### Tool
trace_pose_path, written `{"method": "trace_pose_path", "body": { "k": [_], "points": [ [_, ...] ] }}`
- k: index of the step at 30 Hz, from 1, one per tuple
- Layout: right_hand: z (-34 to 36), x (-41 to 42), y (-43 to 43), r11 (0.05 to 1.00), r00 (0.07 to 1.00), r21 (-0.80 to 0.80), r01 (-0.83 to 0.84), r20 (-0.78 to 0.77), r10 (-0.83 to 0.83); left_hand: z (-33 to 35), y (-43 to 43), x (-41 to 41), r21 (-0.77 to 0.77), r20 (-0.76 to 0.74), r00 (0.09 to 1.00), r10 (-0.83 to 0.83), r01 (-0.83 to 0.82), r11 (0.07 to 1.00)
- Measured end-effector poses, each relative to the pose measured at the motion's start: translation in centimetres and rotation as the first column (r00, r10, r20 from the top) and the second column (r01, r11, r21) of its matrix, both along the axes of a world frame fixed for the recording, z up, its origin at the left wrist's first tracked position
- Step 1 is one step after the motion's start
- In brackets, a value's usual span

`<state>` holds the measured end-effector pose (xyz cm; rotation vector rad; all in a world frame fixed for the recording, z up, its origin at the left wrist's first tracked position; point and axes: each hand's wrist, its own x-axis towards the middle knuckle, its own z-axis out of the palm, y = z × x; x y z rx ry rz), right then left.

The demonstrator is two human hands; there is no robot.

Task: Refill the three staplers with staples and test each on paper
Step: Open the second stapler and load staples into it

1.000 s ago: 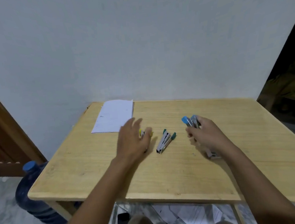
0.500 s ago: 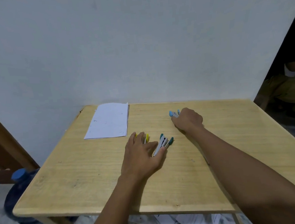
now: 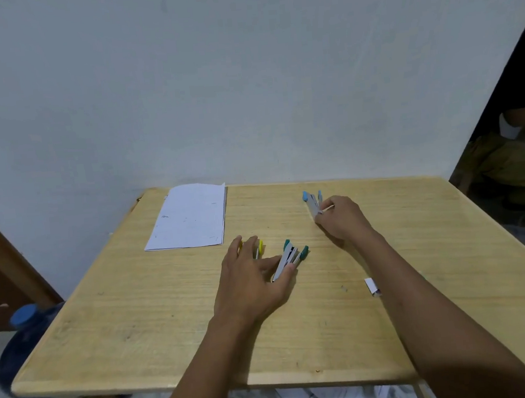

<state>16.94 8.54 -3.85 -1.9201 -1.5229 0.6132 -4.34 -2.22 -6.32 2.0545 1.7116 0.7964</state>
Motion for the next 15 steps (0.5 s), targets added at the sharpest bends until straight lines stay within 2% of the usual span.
{"method": "trace_pose_path", "body": {
  "k": [5,8,10,13,15],
  "points": [
    [0.7,-0.9,-1.2,1.0,1.0,-0.001,0.0,-0.027,0.0,0.1,0.0,0.0,-0.012,0.017,1.0,-0.002,0.002,1.0],
    [1.8,-1.9,-4.2,0.997,0.999,0.07,0.033,-0.034,-0.031,-0.2,0.2,-0.1,0.013,0.036,0.999,-0.002,0.001,1.0],
    [1.9,-2.7,-6.4,1.0,0.999,0.01,0.022,-0.031,-0.022,-0.5,0.5,-0.1,0.041,0.044,0.999,0.007,-0.009,0.999],
    [1.0,-4.3,-8.0,0.985,0.998,-0.169,-0.019,0.064,0.03,-1.0,0.9,-0.2,0.066,0.026,1.0,0.017,-0.018,0.998],
    [0.5,-5.2,-8.1,0.978,0.994,-0.208,-0.013,0.104,0.035,-1.2,1.0,-0.2,0.084,0.006,1.0,0.014,-0.015,0.996]
  ]
}}
